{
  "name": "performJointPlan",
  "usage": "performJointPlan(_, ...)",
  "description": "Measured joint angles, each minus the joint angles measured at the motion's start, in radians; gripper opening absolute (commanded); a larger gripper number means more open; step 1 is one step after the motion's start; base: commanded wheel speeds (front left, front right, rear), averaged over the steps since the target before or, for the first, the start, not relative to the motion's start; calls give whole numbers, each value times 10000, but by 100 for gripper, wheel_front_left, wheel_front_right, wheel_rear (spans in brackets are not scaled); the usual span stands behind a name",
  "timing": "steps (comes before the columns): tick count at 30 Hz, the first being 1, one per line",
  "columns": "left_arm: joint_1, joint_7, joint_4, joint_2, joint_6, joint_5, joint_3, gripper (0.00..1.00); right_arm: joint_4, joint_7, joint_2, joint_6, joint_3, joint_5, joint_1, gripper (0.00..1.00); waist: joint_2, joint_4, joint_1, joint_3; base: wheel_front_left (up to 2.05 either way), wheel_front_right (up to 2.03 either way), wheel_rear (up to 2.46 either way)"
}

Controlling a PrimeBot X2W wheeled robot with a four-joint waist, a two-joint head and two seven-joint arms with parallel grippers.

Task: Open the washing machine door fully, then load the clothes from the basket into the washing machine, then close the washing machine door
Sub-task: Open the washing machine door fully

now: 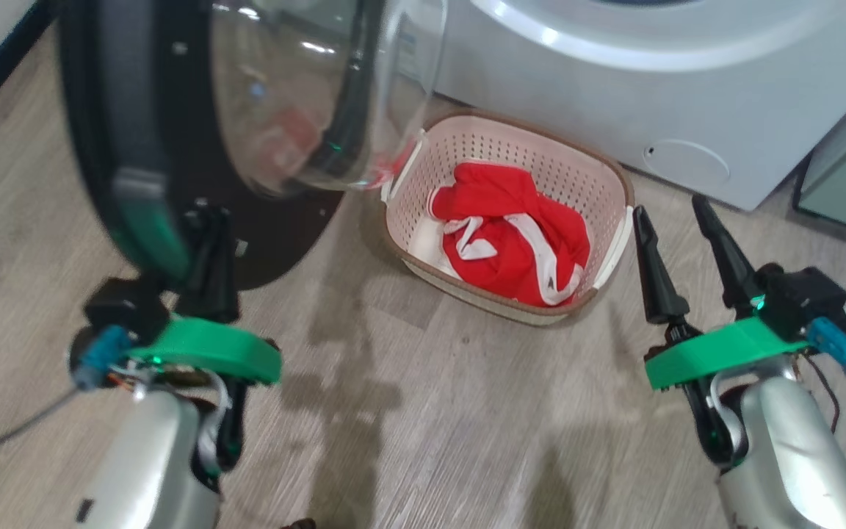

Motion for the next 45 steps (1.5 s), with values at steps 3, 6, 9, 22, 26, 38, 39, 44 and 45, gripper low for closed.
performJointPlan(3, -278, -10, 226, 54, -13, -180, 414, 0, -100, 29, -2, 0, -23, -33, -157, 100, 0, -76, 0, 231, 0, 0, 0)
performJointPlan(6, -587, -12, 485, 94, -117, -288, 913, 0, -157, 130, -4, 0, -31, -182, -202, 100, 0, -198, 0, 473, 0, 0, 0)
performJointPlan(9, -981, -12, 788, 125, -180, -372, 1726, 0, -305, 228, -4, 0, -50, -305, -424, 100, 0, -402, 1, 796, 0, 0, 0)
performJointPlan(22, -2274, -40, 1946, 305, -529, -550, 4717, 0, -600, 330, -10, 0, -142, -447, -844, 100, 0, -1059, 1, 1771, 0, 0, 0)
performJointPlan(26, -2653, -40, 2360, 385, -709, -548, 5451, 0, -602, 328, -10, 0, -153, -456, -987, 100, 0, -1194, 1, 1931, 0, 0, 0)
performJointPlan(38, -3187, -40, 3221, 635, -1235, -58, 6778, 0, -339, 297, -10, 0, -86, -405, -1071, 100, 0, -1396, 0, 1812, 0, 0, 0)
performJointPlan(39, -3162, -40, 3175, 594, -1243, 58, 6822, 0, -286, 242, -10, 0, -69, -382, -1085, 100, 0, -1414, 0, 1754, 0, 0, 0)
performJointPlan(44, -2281, -40, 2265, 100, -1411, 639, 6968, 0, -23, 125, -10, 0, 82, -150, -1083, 100, 0, -1543, 0, 1357, 0, 0, 0)
performJointPlan(45, -1948, -40, 1983, -52, -1415, 748, 6970, 0, 6, 119, -10, 0, 100, -109, -1075, 100, 0, -1576, -1, 1259, 0, 0, 0)
